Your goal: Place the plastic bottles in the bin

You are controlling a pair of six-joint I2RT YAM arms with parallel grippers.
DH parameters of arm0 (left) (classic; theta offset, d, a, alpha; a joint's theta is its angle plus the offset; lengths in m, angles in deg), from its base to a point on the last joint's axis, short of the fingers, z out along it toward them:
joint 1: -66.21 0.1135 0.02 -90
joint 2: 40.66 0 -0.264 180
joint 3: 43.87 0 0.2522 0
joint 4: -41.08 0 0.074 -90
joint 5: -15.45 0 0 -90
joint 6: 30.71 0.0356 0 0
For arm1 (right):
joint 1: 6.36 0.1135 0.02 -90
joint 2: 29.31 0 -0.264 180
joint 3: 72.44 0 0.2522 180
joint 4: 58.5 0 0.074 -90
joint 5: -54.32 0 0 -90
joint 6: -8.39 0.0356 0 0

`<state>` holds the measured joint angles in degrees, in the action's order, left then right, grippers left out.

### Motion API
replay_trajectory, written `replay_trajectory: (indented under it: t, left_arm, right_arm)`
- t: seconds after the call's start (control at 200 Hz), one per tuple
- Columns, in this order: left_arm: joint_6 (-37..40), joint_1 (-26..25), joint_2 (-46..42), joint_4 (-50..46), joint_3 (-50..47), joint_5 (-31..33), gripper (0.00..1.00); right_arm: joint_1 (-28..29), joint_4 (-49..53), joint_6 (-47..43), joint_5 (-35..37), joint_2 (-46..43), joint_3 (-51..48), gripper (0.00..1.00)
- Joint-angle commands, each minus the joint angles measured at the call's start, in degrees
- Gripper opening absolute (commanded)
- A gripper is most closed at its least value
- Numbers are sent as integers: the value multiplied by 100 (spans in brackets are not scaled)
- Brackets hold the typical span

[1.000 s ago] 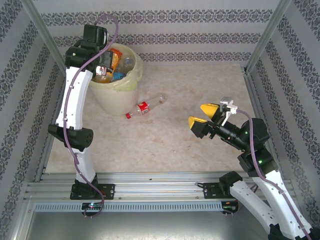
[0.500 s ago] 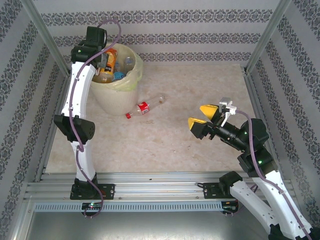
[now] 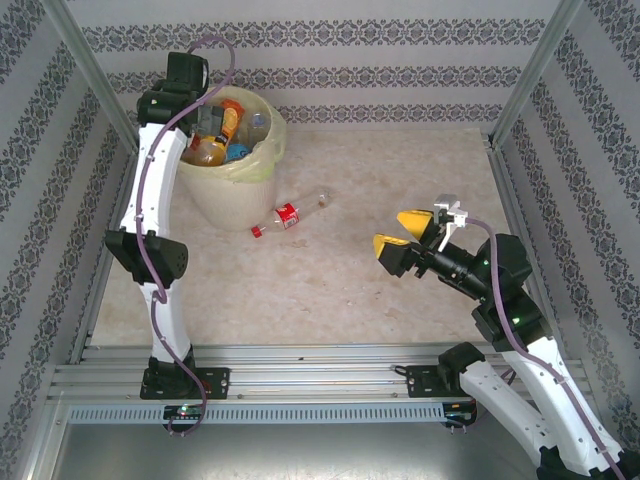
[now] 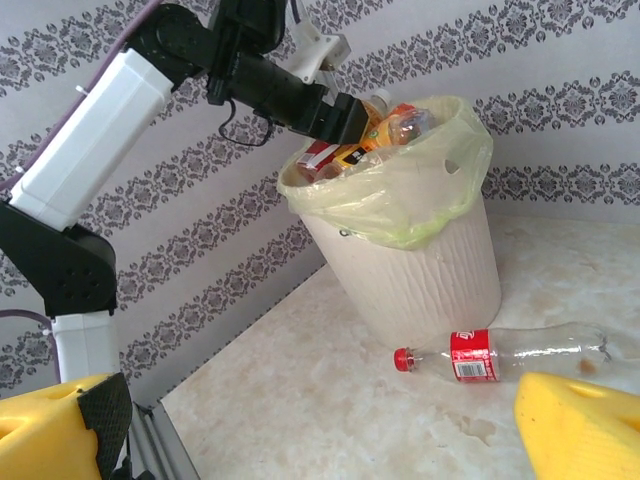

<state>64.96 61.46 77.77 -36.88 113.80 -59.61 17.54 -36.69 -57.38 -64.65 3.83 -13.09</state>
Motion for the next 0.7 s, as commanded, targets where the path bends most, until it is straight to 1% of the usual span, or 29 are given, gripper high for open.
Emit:
replay_trajectory:
  t: [0.0,0.155,0.215,0.255,0.315,0.435,0.55,0.62,0.694]
  left_arm:
    - [-368,36,-502,-226,190,-552,94]
    - [-599,30,-943,-177,-52,-1462,93]
    - [-682,10,-1197,-25,-343,-1709,94]
    - [-716,-6,-1400,130,-599,-2013,95]
    - [-751,-119,-1751,425,-1135,-2288,95]
    - [-673,-519,-2471,944,-2332,-2386,97]
    - [-619,-977,-3176,1594,-3608,-2651,97]
    - [-493,-1364,-3483,1873,-4221,-2529,99]
    - [-345,-1777,-3631,1998,-4630,-2438,100]
  right_arm:
    - [67,-159,59,45,-4,-49,98]
    - [70,-165,82,28,-11,-58,98]
    - [64,-148,82,23,-36,-58,98]
    - [70,-146,82,29,-52,-58,98]
    - [72,-128,73,32,-54,-58,98]
    - [72,-93,84,18,-66,-50,98]
    - [71,7,95,-29,-58,-6,98]
    - [75,71,73,-30,-67,12,98]
    - [71,131,48,-30,-71,21,98]
